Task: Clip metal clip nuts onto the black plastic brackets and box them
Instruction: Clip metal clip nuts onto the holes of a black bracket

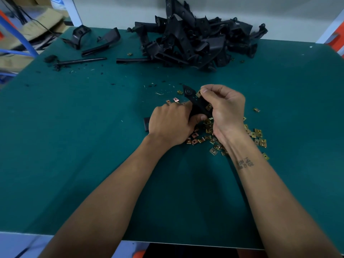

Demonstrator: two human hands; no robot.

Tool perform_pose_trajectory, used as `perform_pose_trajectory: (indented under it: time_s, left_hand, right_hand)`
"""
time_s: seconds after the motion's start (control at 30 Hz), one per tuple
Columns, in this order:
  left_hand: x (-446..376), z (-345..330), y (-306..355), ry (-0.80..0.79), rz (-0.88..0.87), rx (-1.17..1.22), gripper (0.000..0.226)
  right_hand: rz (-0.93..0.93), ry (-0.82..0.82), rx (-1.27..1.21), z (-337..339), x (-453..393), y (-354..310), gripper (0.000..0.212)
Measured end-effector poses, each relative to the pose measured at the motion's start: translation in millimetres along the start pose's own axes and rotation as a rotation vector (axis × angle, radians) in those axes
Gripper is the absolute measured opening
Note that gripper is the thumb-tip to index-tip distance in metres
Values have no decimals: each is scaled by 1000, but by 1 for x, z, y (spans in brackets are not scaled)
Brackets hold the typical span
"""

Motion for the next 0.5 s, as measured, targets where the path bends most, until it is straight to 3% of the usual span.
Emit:
perform_pose_trajectory:
  time_s: [0.5]
  left_hand:
    - [-1,0,1,-9,-8,-19,51]
  right_hand:
    - [-25,34,-37,4,-3,4,19]
Point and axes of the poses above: each hand's wrist, its own x-axis away from the middle knuckle, its own z-axis out of the back of the hand, y = z × x, the point moved 8 cm from there along -x, towards the middle knuckle, and after that the axes turned 11 degrees about -x, right-handed, at the moved point
